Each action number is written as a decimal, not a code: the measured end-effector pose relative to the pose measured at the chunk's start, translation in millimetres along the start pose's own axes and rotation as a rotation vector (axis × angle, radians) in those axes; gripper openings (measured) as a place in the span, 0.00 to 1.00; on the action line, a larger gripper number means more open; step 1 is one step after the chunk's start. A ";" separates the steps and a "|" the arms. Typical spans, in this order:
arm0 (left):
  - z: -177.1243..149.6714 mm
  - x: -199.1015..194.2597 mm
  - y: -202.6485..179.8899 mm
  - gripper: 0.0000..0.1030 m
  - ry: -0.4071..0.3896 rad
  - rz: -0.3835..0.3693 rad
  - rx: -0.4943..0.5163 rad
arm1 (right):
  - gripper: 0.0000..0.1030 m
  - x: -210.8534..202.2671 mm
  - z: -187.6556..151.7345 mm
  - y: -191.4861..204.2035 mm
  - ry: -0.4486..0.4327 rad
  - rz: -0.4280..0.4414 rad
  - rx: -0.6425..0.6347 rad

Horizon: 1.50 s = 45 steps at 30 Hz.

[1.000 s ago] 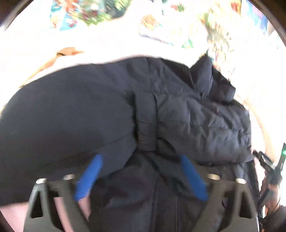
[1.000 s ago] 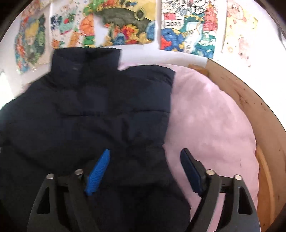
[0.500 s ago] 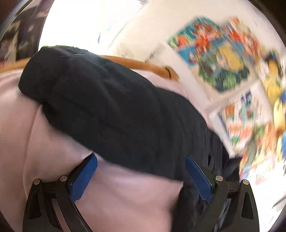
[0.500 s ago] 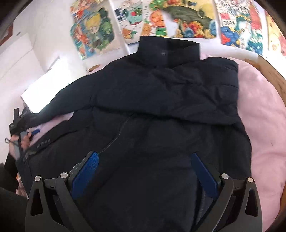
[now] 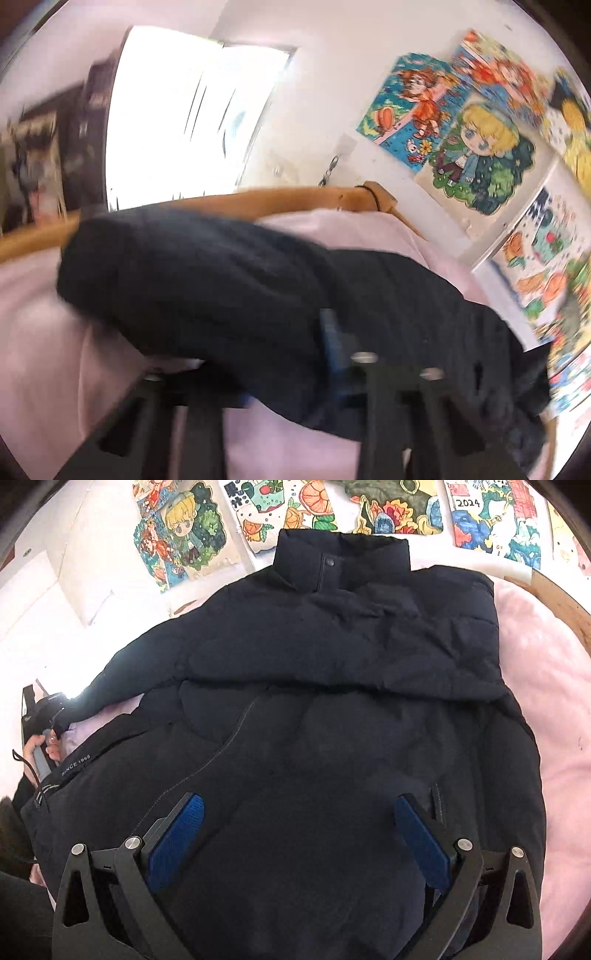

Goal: Fold large clothes

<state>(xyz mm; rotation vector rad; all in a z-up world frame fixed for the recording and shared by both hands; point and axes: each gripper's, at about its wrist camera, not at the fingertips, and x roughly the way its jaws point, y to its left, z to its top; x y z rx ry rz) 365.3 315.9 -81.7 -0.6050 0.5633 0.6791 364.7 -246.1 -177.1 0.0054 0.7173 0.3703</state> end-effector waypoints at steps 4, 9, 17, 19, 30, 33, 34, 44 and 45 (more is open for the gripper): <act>22.9 -18.6 -36.8 0.09 -0.091 0.033 0.109 | 0.99 -6.4 -1.1 -0.3 -0.028 -0.003 -0.006; 44.6 -78.8 -114.5 0.08 -0.247 -0.071 0.309 | 0.99 -19.6 3.1 -5.5 -0.099 -0.034 0.000; 6.5 -195.9 -260.6 0.08 -0.339 -0.479 0.722 | 0.99 -51.4 30.1 -40.4 -0.291 -0.146 0.082; -23.9 -217.0 -294.8 0.08 -0.340 -0.554 0.840 | 0.99 -56.2 36.3 -51.3 -0.322 -0.165 0.117; -177.9 -192.7 -379.3 0.07 -0.125 -0.740 1.108 | 0.99 -72.5 36.3 -114.6 -0.407 -0.238 0.305; -216.7 -162.2 -391.9 0.07 0.003 -0.745 1.131 | 0.99 -65.5 33.9 -127.8 -0.391 -0.241 0.323; -224.7 -153.2 -393.1 0.07 0.034 -0.743 1.134 | 0.99 -62.6 32.8 -133.2 -0.386 -0.233 0.338; -291.9 -95.6 -391.3 0.17 0.306 -0.719 1.246 | 0.99 -37.7 20.2 -170.7 -0.388 -0.022 0.467; -292.7 -98.0 -390.2 0.22 0.313 -0.724 1.261 | 0.99 -36.0 18.8 -171.9 -0.404 0.013 0.473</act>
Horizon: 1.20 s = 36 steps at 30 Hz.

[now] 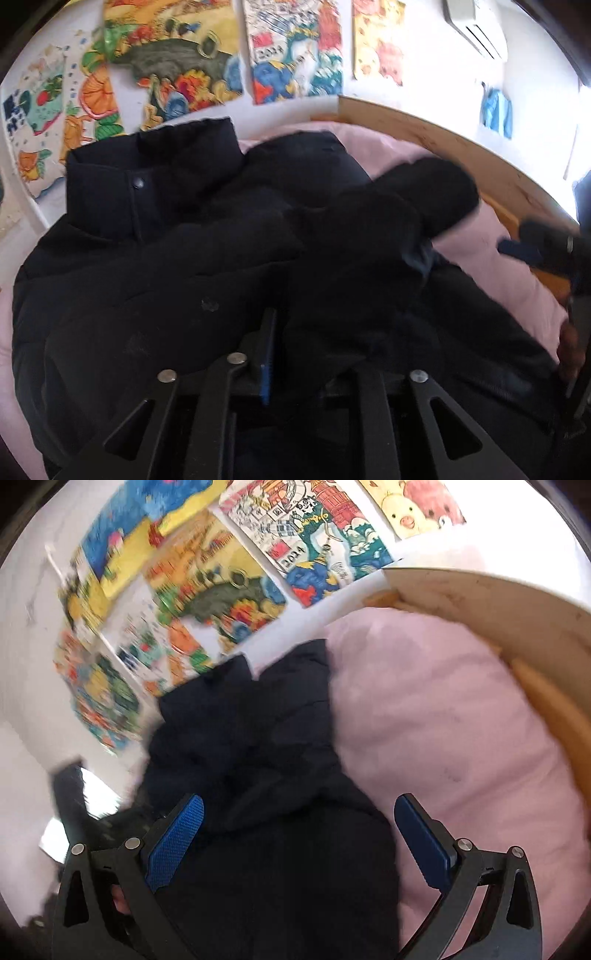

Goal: Fold large clothes

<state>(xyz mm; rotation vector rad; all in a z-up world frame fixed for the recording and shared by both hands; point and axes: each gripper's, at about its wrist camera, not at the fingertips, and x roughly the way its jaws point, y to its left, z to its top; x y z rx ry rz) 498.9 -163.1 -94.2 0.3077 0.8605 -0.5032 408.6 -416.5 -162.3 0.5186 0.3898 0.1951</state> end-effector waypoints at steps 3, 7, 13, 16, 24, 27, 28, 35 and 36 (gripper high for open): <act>-4.6 -9.0 -2.8 0.56 0.007 -0.036 0.018 | 0.99 10.3 0.1 -2.5 0.004 0.095 0.015; -10.4 -24.1 -3.0 0.80 -0.025 -0.071 0.042 | 0.99 35.8 0.9 -0.9 0.085 0.204 0.030; -24.2 -55.2 36.1 0.80 -0.036 -0.052 -0.071 | 0.99 76.1 -3.0 0.4 0.202 0.198 0.075; -35.9 -75.2 74.4 0.80 -0.023 0.116 -0.175 | 0.88 78.9 -6.5 11.0 0.198 0.142 0.041; -79.6 -92.2 181.2 0.80 0.018 0.340 -0.517 | 0.06 71.9 5.3 66.0 0.169 -0.048 -0.245; -85.5 -96.0 205.1 0.80 -0.039 0.329 -0.641 | 0.04 58.2 20.9 98.2 0.063 -0.139 -0.450; -87.6 -94.6 208.5 0.80 -0.045 0.329 -0.655 | 0.04 55.0 27.4 106.5 0.025 -0.155 -0.481; -98.7 -37.9 215.3 0.82 0.125 0.372 -0.604 | 0.04 87.4 41.2 96.5 0.040 -0.298 -0.514; -100.9 -32.1 216.7 0.84 0.130 0.368 -0.607 | 0.05 99.7 34.0 86.7 0.079 -0.323 -0.509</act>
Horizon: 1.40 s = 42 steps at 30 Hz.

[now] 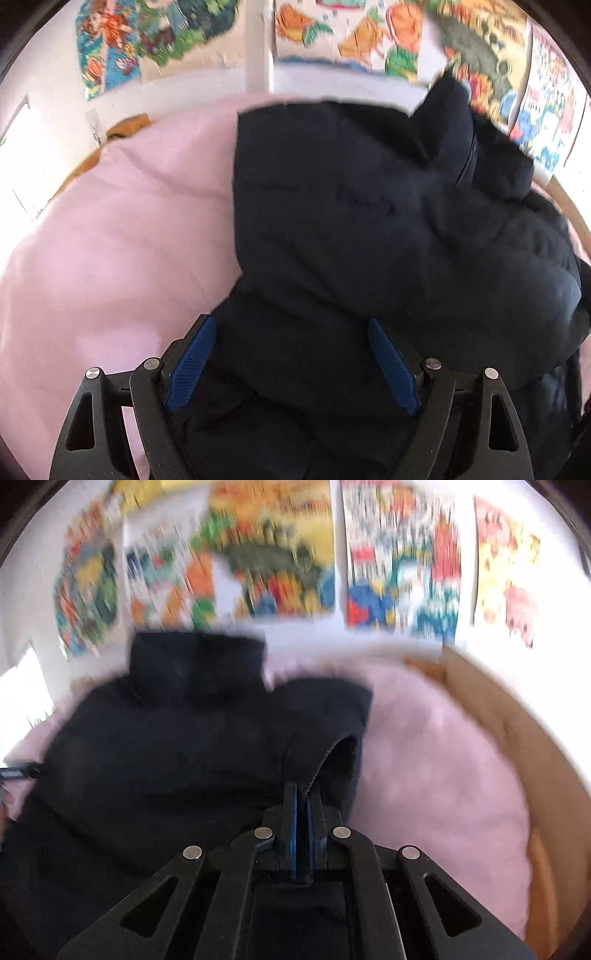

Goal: Fold large clothes

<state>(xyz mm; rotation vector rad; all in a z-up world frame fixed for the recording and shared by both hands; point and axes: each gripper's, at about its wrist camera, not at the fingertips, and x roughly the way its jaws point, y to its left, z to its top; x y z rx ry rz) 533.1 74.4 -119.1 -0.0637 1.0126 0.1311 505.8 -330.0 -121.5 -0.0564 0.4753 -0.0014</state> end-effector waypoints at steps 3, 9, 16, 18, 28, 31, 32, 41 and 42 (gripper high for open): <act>-0.3 4.1 3.7 0.86 0.008 -0.011 -0.016 | 0.10 17.0 -16.1 -10.1 0.043 0.041 0.063; 0.1 -33.2 9.9 0.86 -0.124 -0.161 -0.114 | 0.40 -16.3 -5.5 -20.1 -0.102 -0.023 0.106; 13.3 -32.1 -61.1 0.86 -0.116 -0.251 0.133 | 0.46 -12.7 3.4 34.5 -0.092 0.113 -0.119; 14.3 -17.7 -79.1 0.86 -0.087 -0.205 0.199 | 0.46 1.1 -1.6 42.5 -0.037 0.123 -0.168; 9.0 37.4 -94.9 1.00 -0.023 -0.099 0.248 | 0.47 57.2 -10.3 32.5 0.091 0.122 -0.091; 8.6 46.8 -98.5 1.00 -0.012 -0.088 0.258 | 0.48 70.0 -15.3 37.1 0.103 0.099 -0.109; 11.9 50.7 -101.0 1.00 -0.008 -0.088 0.256 | 0.48 72.3 -15.6 38.0 0.104 0.095 -0.113; 11.0 20.0 -75.5 1.00 -0.029 -0.253 0.185 | 0.58 53.2 -11.3 32.4 0.137 0.121 -0.123; 12.4 10.8 -68.8 1.00 -0.039 -0.295 0.162 | 0.60 47.2 -4.6 31.5 0.161 0.136 -0.145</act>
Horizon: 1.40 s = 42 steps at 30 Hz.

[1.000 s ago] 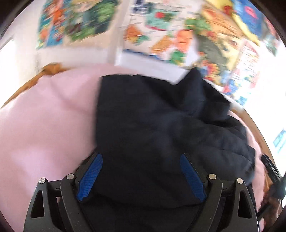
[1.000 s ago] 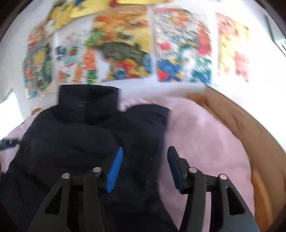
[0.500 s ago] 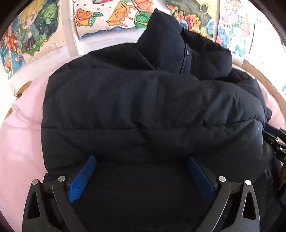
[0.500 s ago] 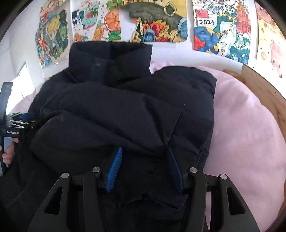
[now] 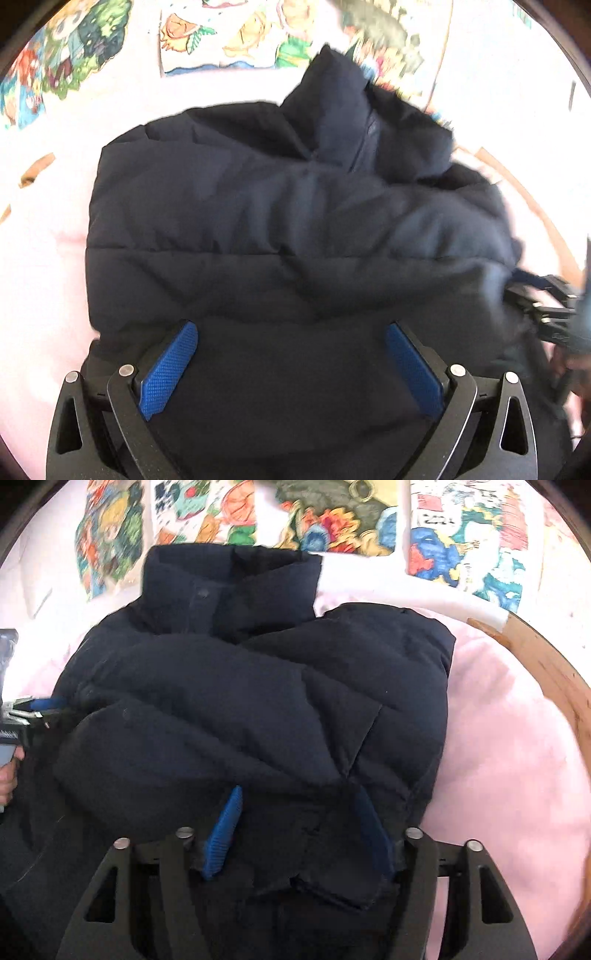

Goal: Fold large clothes

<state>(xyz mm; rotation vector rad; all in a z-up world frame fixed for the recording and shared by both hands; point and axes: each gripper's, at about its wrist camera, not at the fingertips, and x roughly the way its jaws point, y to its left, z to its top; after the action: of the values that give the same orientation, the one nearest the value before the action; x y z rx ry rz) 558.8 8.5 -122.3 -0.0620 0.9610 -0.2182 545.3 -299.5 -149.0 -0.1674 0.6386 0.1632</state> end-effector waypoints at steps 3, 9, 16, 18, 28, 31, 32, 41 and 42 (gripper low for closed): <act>5.6 -21.7 6.0 1.00 -0.047 -0.046 -0.031 | 0.69 -28.2 20.3 -0.1 -0.042 0.032 -0.077; 49.5 -37.5 4.0 1.00 -0.186 -0.029 -0.015 | 0.78 -35.2 74.7 -16.6 -0.132 0.119 0.026; 101.6 -12.0 -2.6 1.00 -0.235 0.015 0.024 | 0.78 23.0 141.3 -40.8 -0.152 0.177 0.249; 114.9 -2.0 -6.9 1.00 -0.241 0.037 0.032 | 0.78 43.7 164.5 -39.3 -0.157 0.185 0.323; 159.9 23.9 -11.5 0.35 -0.220 -0.015 0.001 | 0.20 72.5 189.4 -30.1 -0.125 0.193 0.447; 158.1 22.8 -12.9 0.11 -0.217 -0.014 0.016 | 0.14 55.9 188.9 -23.3 -0.145 0.218 0.405; 154.7 18.6 -13.0 0.09 -0.227 0.001 0.021 | 0.14 45.4 189.1 -19.4 -0.155 0.225 0.382; 77.8 -50.9 12.6 0.07 -0.221 -0.009 0.093 | 0.10 -68.9 143.6 10.9 -0.254 0.176 0.079; 69.6 -49.9 12.5 0.06 -0.199 0.003 0.108 | 0.09 -75.5 135.5 17.3 -0.258 0.157 0.037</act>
<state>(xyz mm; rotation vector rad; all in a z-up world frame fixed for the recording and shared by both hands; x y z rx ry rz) 590.1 28.2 -44.1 0.0164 0.7499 -0.2562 560.3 -262.4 1.9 -0.0588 0.3972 0.3186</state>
